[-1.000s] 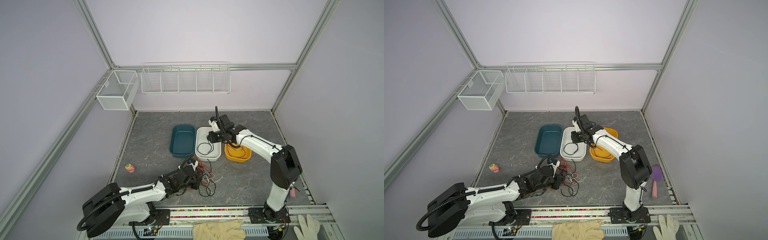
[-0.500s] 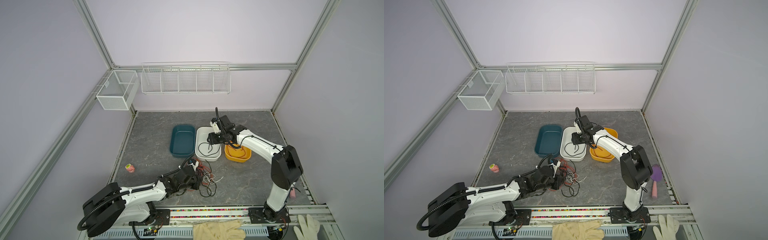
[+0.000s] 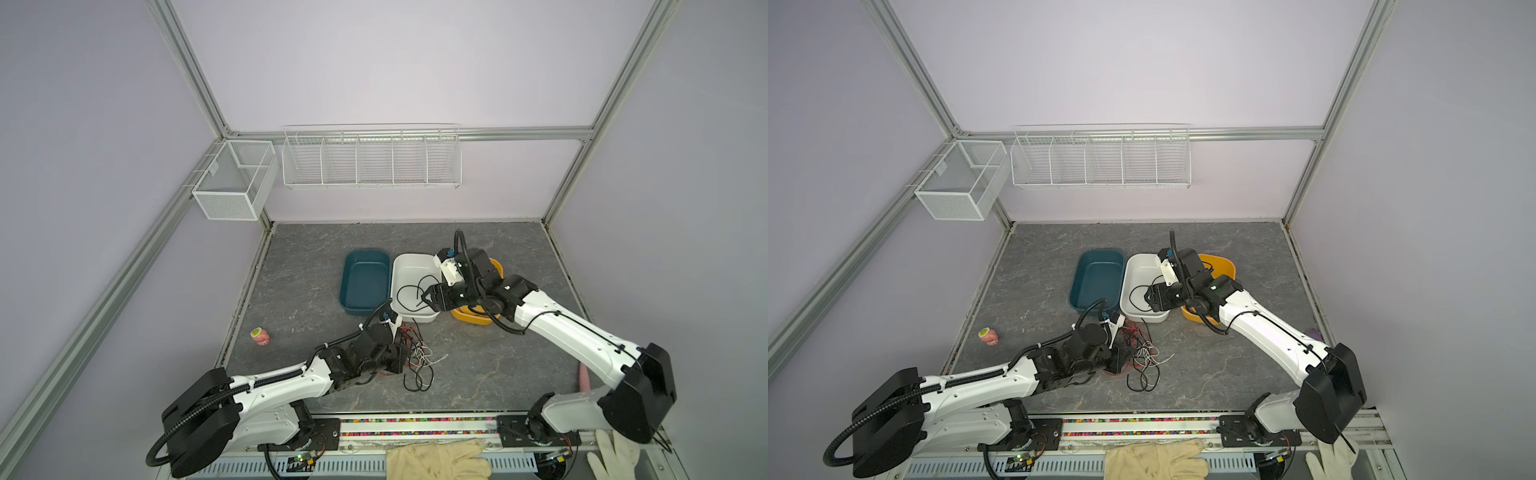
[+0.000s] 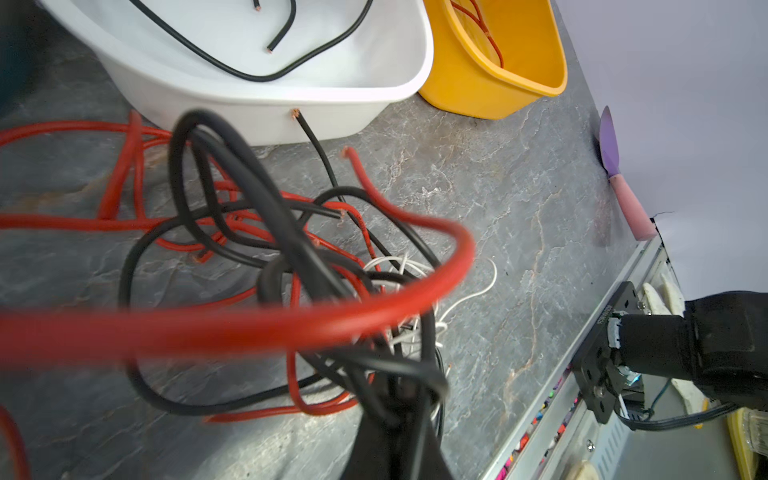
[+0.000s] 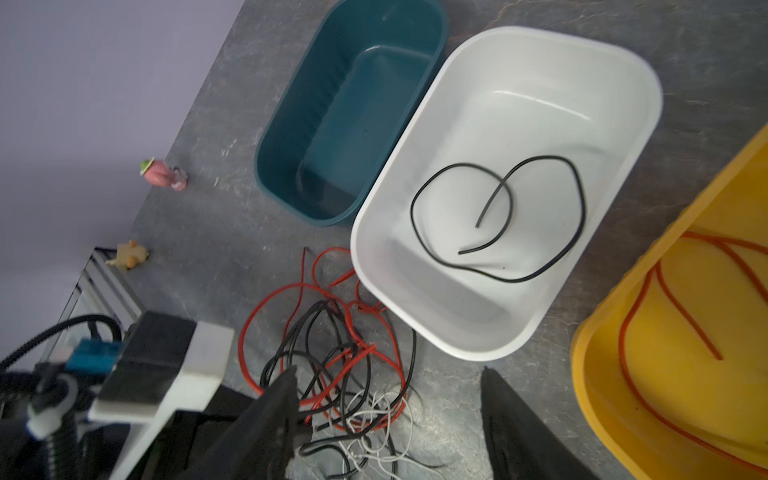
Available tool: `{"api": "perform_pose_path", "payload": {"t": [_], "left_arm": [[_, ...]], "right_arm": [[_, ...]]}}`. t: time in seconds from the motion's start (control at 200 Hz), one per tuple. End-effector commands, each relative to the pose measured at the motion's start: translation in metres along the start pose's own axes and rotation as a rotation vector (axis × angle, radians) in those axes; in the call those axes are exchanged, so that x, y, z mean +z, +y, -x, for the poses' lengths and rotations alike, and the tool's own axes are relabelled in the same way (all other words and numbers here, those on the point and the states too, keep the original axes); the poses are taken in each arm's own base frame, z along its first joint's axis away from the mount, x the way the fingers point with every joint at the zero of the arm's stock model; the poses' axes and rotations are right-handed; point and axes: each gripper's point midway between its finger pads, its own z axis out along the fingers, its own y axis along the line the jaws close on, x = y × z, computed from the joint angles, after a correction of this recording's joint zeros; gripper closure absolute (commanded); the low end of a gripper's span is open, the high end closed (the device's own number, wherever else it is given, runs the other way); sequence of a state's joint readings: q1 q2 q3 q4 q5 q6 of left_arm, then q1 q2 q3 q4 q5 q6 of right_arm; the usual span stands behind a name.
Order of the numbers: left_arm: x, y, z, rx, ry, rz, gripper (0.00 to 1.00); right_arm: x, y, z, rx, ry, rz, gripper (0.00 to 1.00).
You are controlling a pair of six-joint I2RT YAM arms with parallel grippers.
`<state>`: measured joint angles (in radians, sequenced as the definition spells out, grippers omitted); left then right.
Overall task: Untangle the cables
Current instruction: 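Bring the right gripper back down to grasp cables in the pile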
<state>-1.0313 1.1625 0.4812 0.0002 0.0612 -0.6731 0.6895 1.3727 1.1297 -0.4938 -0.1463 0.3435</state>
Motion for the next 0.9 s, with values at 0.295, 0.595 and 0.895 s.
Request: {"api": "perform_pose_path", "payload": {"t": [0.295, 0.595, 0.895], "left_arm": [[-0.015, -0.018, 0.000, 0.044, 0.031, -0.073, 0.81], [-0.037, -0.021, 0.014, 0.077, -0.024, -0.058, 0.62], [-0.067, -0.005, 0.026, 0.074, -0.132, 0.019, 0.56]], "right_arm": [[0.006, 0.027, -0.054, -0.057, 0.048, 0.107, 0.28], [0.015, 0.016, -0.091, -0.038, 0.081, 0.051, 0.28], [0.036, 0.007, -0.111, -0.024, 0.114, 0.022, 0.34]]}}
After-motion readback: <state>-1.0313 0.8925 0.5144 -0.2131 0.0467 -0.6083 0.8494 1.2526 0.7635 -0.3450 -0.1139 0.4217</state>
